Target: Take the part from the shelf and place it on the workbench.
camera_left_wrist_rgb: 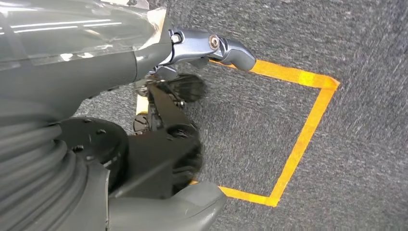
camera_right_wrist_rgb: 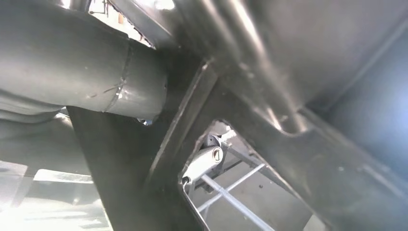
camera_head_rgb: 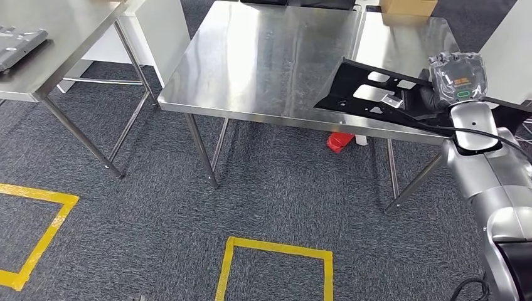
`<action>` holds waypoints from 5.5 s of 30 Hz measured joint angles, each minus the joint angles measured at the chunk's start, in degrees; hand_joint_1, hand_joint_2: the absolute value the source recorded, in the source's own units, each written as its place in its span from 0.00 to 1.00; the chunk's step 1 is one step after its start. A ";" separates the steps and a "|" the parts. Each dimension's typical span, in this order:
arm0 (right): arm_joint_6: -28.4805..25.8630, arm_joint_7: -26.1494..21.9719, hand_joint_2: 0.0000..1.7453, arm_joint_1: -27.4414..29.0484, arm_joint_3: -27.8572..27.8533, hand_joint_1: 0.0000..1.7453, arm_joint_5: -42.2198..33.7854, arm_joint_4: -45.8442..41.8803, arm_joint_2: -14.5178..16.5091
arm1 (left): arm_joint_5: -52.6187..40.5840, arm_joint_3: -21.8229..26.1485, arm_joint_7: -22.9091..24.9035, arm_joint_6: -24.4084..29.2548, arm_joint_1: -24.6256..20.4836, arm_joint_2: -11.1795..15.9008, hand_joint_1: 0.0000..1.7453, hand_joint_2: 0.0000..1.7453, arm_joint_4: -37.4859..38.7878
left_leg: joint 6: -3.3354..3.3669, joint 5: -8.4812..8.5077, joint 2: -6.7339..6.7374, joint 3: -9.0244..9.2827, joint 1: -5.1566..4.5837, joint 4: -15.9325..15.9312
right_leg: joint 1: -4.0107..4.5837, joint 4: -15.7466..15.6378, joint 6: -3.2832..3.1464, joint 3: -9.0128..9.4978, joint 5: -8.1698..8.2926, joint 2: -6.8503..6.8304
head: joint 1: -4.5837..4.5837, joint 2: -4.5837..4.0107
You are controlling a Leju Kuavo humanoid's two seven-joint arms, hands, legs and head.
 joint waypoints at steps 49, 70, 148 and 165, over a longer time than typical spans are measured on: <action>-0.77 -2.12 0.00 -1.87 0.56 1.00 0.00 3.50 -0.66 | 0.47 0.54 -0.34 -0.96 0.23 0.20 0.00 1.00 0.00 | -1.23 -3.46 -0.17 6.70 -0.09 -3.88 | -0.37 -1.40 1.57 -1.95 2.55 -1.03 | 0.37 0.00; -1.47 -2.96 0.00 -0.99 0.31 1.00 -0.01 3.68 -0.72 | 0.40 0.72 -0.47 -0.69 0.43 0.51 0.00 1.00 -0.02 | 2.00 2.00 -0.39 3.31 -0.97 -5.99 | 0.36 12.93 0.85 -3.89 -5.39 -0.41 | 0.00 0.01; 18.15 -0.04 0.00 6.00 -11.58 1.00 -8.80 11.53 2.31 | -0.75 1.63 6.04 1.14 -1.19 1.14 0.00 1.00 0.00 | -2.21 -7.55 -0.39 -4.36 0.22 11.29 | -0.84 -1.37 -0.18 0.93 0.30 -1.15 | -0.40 0.00; 24.33 -1.76 0.00 2.64 -13.31 0.00 -9.23 13.55 4.26 | 0.44 3.26 4.91 0.03 0.03 1.47 0.00 1.00 0.00 | -1.22 -0.47 -0.78 2.44 -0.18 -2.96 | -0.69 -2.31 1.75 1.71 0.00 -1.02 | -0.20 0.00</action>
